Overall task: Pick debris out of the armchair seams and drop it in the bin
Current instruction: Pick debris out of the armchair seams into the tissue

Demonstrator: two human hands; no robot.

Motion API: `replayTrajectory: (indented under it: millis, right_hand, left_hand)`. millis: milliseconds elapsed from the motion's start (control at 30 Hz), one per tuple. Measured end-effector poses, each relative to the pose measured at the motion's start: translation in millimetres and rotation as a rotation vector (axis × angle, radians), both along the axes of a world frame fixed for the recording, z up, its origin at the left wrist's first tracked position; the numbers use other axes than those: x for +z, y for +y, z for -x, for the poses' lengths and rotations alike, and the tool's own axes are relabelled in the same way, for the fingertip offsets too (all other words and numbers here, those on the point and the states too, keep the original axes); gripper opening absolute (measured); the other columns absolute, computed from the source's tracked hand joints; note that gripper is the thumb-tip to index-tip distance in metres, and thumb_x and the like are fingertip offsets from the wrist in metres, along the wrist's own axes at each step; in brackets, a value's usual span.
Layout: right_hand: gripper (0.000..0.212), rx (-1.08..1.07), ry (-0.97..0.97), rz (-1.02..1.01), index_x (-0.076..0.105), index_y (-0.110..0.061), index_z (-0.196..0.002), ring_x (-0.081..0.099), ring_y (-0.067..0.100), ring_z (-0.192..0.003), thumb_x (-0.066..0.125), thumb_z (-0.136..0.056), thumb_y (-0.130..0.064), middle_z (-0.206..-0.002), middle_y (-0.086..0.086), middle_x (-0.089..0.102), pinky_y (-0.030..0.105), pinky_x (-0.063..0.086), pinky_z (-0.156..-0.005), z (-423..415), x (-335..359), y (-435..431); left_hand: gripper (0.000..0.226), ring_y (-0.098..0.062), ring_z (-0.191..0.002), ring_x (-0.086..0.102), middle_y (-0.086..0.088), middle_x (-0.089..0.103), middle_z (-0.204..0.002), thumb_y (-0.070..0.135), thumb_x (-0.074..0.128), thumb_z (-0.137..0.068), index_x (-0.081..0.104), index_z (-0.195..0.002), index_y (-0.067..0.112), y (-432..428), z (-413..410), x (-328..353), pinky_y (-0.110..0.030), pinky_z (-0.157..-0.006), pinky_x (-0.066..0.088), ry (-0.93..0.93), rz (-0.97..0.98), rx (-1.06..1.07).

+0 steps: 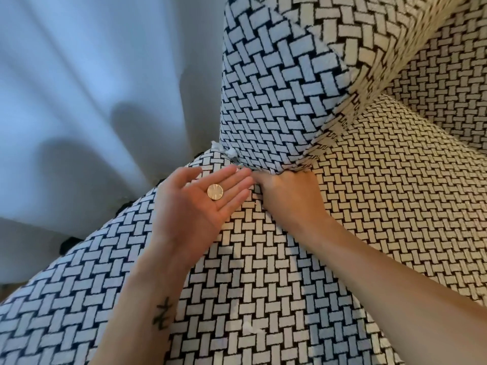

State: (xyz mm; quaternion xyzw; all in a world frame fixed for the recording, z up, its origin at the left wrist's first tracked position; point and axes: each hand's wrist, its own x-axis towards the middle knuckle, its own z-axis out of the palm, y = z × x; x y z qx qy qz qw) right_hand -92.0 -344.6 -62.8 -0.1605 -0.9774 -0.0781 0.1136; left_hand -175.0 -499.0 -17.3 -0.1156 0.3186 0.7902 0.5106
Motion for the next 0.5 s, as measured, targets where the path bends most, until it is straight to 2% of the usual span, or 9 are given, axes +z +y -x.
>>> replayTrajectory:
  millis: [233, 367, 500]
  right_hand:
    - [0.042, 0.029, -0.027, 0.058, 0.071, -0.028, -0.125, 0.057, 0.020, -0.044, 0.062, -0.090, -0.007, -0.054, -0.001, 0.064, 0.027, 0.045, -0.046, -3.3, -0.6, 0.9]
    - [0.037, 0.022, -0.010, 0.077, 0.075, -0.023, -0.117, 0.047, 0.019, -0.034, 0.072, -0.085, -0.005, -0.043, -0.002, 0.053, 0.022, 0.029, -0.046, -5.8, 2.5, 1.3]
    - [0.032, 0.039, -0.002, 0.129, 0.073, -0.019, -0.115, 0.044, 0.020, -0.031, 0.071, -0.087, -0.005, -0.040, -0.001, 0.049, 0.024, 0.033, -0.043, -9.0, 4.3, 0.2]
  left_hand:
    - [0.052, -0.041, -0.117, 0.065, -0.028, 0.065, -0.126, 0.023, 0.034, -0.097, 0.049, -0.135, -0.009, -11.3, 8.5, -1.2, -0.046, -0.112, 0.040, 0.000, 0.013, 0.079]
    - [0.051, -0.041, -0.116, 0.066, -0.028, 0.066, -0.124, 0.022, 0.035, -0.097, 0.051, -0.134, -0.009, -11.7, 9.2, -3.1, -0.045, -0.111, 0.041, 0.025, 0.039, 0.106]
    - [0.052, -0.042, -0.117, 0.065, -0.029, 0.066, -0.124, 0.025, 0.033, -0.098, 0.051, -0.134, -0.009, -10.4, 8.5, -6.1, -0.046, -0.112, 0.040, 0.018, 0.037, 0.126]
